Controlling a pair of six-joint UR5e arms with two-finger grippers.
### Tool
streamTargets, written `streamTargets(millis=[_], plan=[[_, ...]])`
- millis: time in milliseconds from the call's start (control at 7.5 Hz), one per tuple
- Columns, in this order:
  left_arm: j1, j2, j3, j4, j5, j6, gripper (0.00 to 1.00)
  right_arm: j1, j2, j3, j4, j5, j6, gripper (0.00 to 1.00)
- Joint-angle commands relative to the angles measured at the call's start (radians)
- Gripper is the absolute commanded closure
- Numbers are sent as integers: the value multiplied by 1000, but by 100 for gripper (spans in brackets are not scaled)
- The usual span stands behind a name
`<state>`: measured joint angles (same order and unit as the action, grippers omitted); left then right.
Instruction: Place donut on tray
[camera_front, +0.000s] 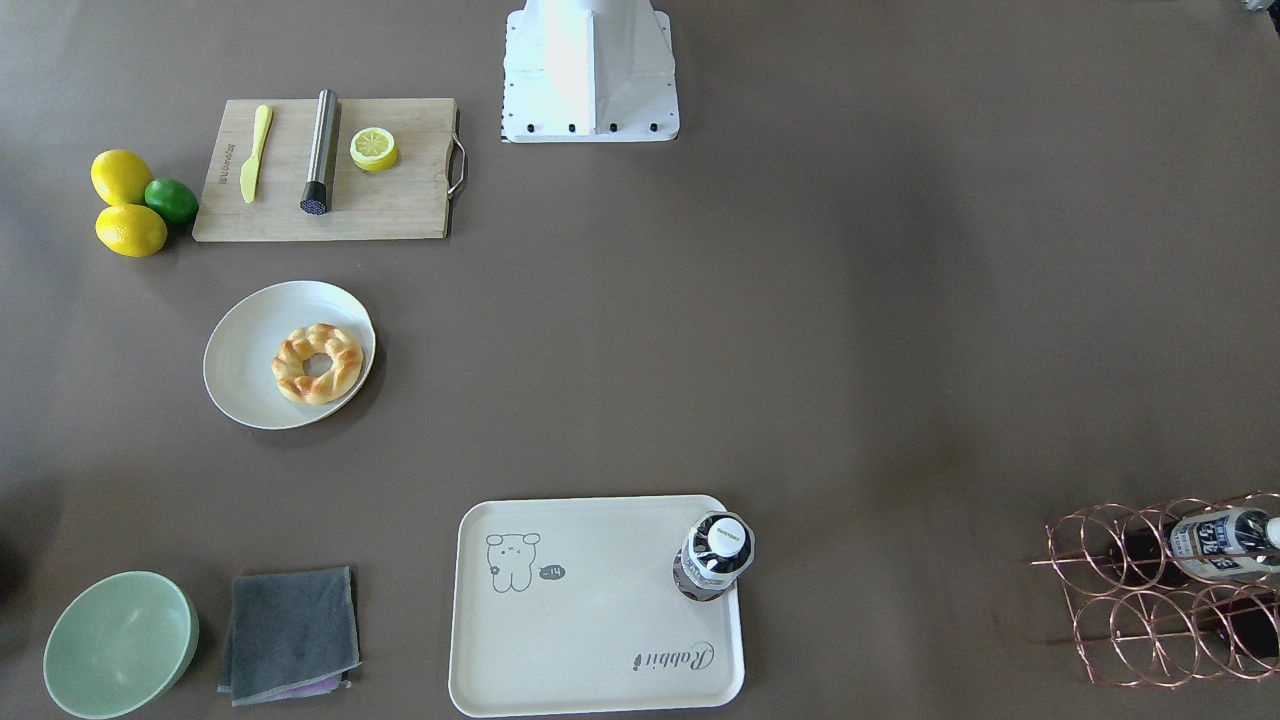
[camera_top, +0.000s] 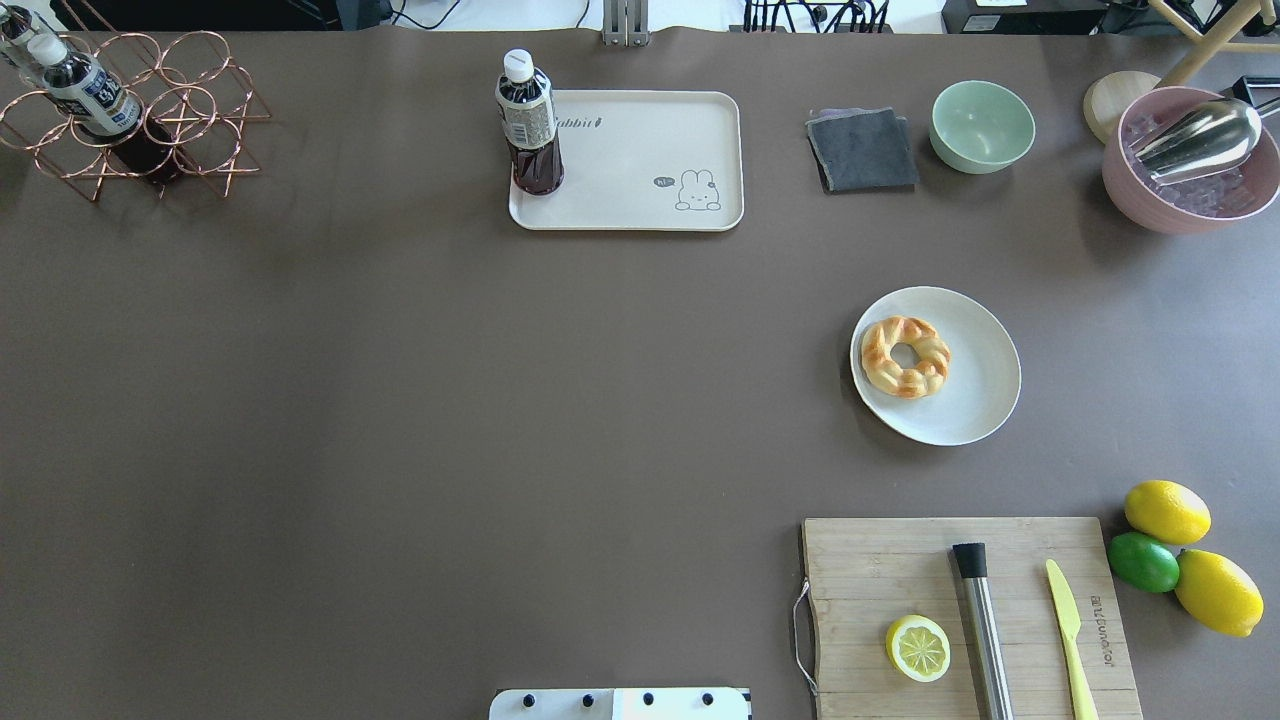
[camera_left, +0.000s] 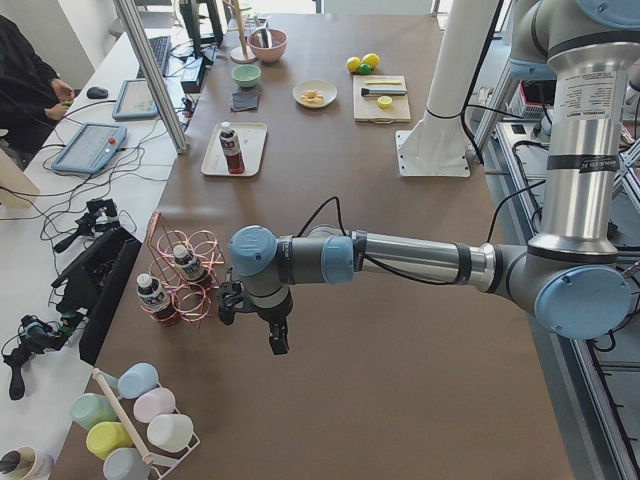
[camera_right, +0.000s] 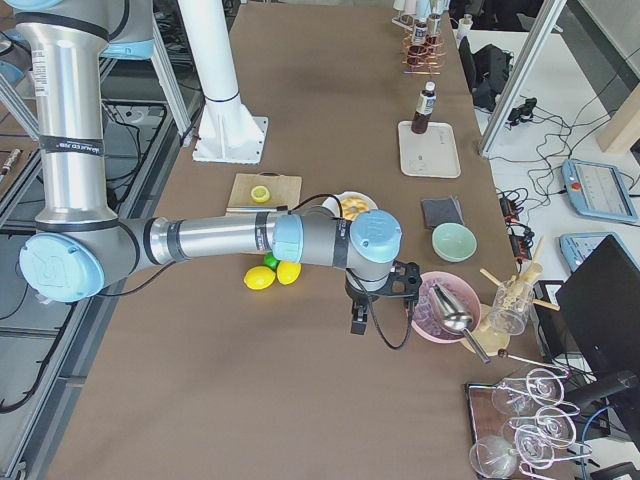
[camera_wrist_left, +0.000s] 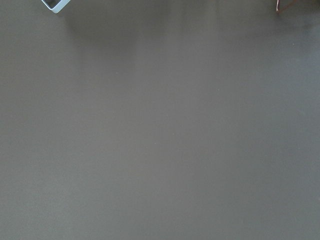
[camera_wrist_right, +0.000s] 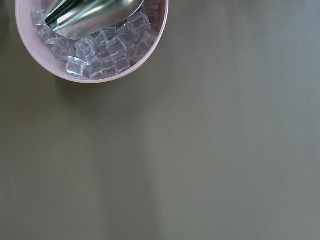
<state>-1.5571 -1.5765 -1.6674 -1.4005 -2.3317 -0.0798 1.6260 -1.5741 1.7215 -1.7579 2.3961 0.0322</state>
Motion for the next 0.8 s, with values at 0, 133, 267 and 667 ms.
streamTargets(millis=[0,133,267,667], plan=[[0,0,0,0,0,-1,2,0,0,0,0,0,0,0],[0,-2,0,0,0,-1,2,0,0,0,0,0,0,0],[0,-2,0,0,0,-1,2,0,0,0,0,0,0,0],[0,-2,0,0,0,-1,2,-1,17,22,6,-9,61,0]])
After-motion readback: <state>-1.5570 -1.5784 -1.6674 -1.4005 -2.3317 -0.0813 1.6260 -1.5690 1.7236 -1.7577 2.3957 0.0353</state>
